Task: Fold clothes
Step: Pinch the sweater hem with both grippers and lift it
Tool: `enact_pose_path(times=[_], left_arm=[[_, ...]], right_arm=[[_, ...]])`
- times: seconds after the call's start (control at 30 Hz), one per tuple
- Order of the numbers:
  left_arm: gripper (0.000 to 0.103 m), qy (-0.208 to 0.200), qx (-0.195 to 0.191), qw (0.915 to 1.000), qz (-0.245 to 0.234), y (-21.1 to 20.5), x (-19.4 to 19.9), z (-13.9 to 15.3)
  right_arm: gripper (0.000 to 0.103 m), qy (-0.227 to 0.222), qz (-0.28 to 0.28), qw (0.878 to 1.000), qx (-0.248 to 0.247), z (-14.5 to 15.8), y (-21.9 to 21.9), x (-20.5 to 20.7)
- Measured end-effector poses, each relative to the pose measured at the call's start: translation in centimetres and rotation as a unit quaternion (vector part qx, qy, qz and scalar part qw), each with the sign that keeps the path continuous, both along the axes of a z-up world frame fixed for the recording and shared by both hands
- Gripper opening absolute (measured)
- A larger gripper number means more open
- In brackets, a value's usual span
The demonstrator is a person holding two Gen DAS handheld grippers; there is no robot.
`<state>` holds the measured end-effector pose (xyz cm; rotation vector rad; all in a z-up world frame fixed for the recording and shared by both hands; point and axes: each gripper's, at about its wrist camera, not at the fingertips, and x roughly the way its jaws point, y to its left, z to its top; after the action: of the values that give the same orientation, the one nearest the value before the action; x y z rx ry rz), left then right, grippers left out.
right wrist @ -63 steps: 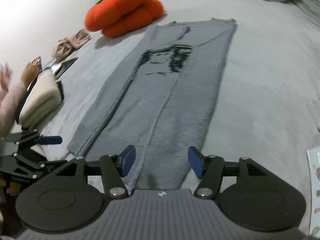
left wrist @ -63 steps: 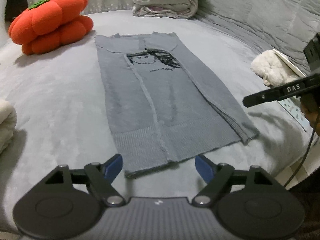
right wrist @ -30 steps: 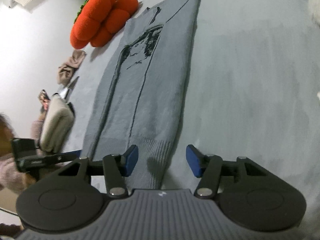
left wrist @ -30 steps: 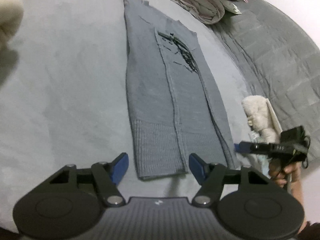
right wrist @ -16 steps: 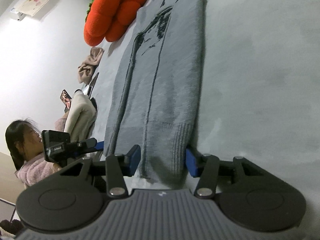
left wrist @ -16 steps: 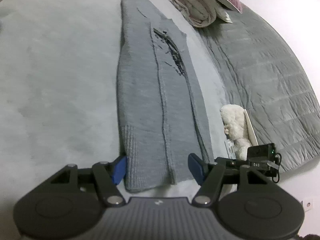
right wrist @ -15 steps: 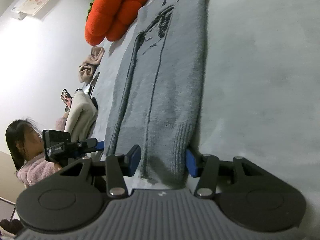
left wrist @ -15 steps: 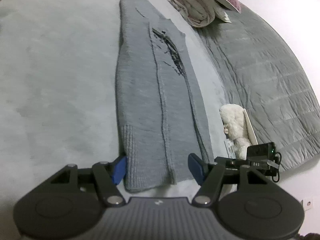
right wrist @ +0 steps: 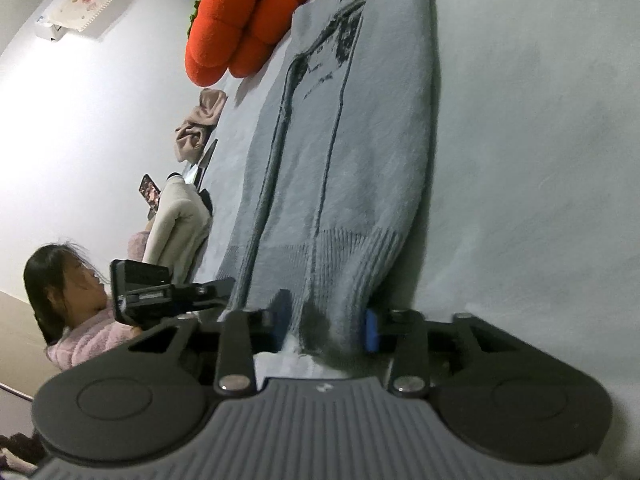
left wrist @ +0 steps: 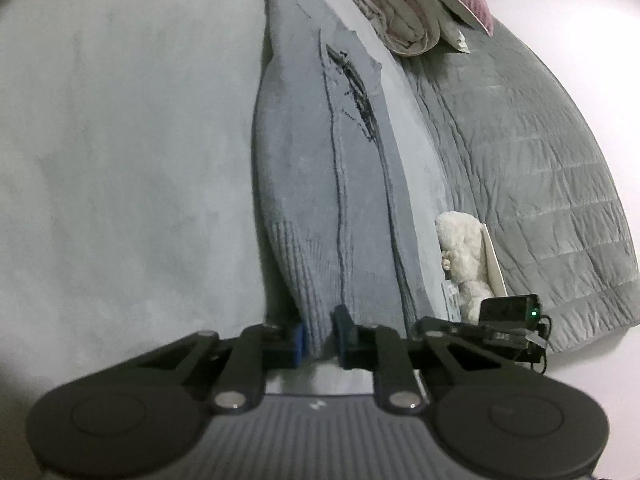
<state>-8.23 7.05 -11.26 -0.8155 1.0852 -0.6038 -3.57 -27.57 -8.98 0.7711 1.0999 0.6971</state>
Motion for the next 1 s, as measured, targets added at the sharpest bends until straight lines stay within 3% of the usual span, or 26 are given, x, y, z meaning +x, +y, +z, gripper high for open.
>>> enact_pose_path(times=[0.07,0.47,0.7,0.87,1.0], left_arm=[[0.01,0.007,-0.011,0.9999,0.0,0.0,-0.1,0.1],[0.009,-0.019,-0.074,0.9971,0.007,-0.5,2.1,3.7],[0.009,-0.004,-0.048,0.9981,0.038,-0.9,7.7,4.8],[0.01,0.02,-0.021,0.9979,0.057,-0.7,11.4,3.7],[0.012,0.042,-0.024,0.9959,0.077,-0.7,12.9,2.4]], right_arm=[[0.019,0.016,-0.004,1.0,0.016,-0.3,0.0,0.1],[0.017,-0.02,-0.052,0.996,0.073,3.0,-0.9,2.0],[0.017,-0.011,-0.107,0.99,0.088,2.7,-0.9,5.7],[0.02,0.02,-0.158,0.983,0.095,1.0,-1.3,8.4],[0.02,0.035,-0.194,0.976,0.094,0.2,-1.3,9.0]])
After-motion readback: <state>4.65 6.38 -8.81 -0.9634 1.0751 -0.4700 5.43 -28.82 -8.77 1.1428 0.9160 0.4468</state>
